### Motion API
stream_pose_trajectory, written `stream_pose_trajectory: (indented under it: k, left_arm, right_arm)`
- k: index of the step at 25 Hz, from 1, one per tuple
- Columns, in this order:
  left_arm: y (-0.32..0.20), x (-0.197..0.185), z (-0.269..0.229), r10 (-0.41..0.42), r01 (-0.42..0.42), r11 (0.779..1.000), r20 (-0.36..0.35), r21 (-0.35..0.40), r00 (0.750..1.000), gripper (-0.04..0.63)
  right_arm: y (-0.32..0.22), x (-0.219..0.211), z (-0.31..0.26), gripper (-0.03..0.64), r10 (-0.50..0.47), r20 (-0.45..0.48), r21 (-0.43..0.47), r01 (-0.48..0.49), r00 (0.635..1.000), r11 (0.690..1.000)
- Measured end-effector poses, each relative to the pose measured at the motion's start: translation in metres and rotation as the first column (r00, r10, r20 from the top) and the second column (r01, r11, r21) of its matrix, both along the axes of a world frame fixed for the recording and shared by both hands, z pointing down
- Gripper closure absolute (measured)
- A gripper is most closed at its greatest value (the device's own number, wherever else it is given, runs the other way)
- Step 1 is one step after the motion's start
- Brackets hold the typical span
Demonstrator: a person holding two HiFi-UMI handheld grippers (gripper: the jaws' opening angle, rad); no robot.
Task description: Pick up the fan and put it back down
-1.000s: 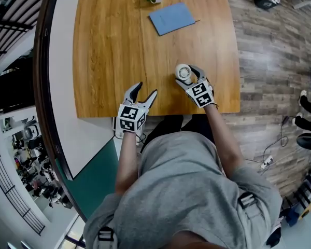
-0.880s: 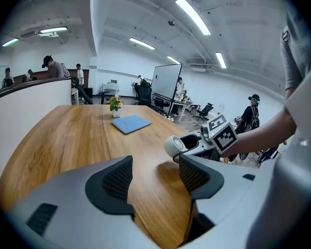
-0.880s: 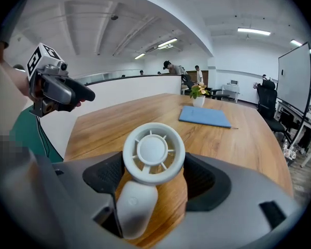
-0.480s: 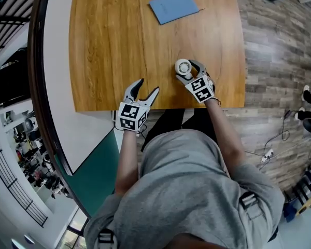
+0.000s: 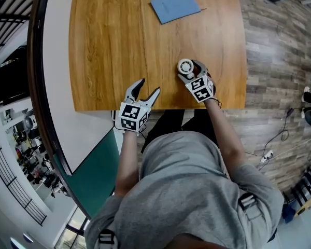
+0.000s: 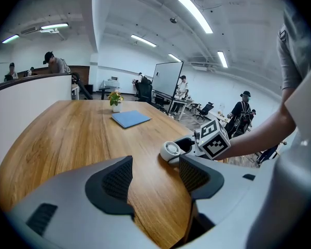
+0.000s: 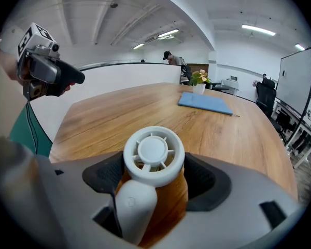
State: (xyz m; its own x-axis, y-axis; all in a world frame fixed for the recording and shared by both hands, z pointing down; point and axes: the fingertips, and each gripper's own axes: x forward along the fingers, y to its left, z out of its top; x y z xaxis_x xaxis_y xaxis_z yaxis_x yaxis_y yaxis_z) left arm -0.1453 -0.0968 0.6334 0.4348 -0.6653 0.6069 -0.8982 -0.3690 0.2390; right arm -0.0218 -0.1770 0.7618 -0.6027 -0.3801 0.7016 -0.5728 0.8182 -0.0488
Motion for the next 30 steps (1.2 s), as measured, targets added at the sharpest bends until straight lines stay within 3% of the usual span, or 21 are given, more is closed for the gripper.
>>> stream_pose_trajectory:
  k: [12, 18, 30]
  left_arm:
    - [-0.010, 0.009, -0.014, 0.024, -0.024, 0.999, -0.009, 0.042, 1.000, 0.301]
    - [-0.017, 0.022, -0.036, 0.059, -0.056, 0.994, -0.032, 0.089, 0.998, 0.301]
    - [-0.030, 0.013, -0.067, 0.047, -0.044, 0.987, -0.018, 0.156, 0.999, 0.301]
  right_arm:
    - [-0.009, 0.010, -0.036, 0.241, 0.046, 0.072, 0.049, -0.049, 0.996, 0.998]
    - [-0.008, 0.022, -0.074, 0.337, 0.057, 0.129, 0.092, -0.069, 0.990, 0.993]
    - [-0.012, 0.058, -0.123, 0.377, 0.095, 0.129, 0.186, -0.118, 0.987, 0.975]
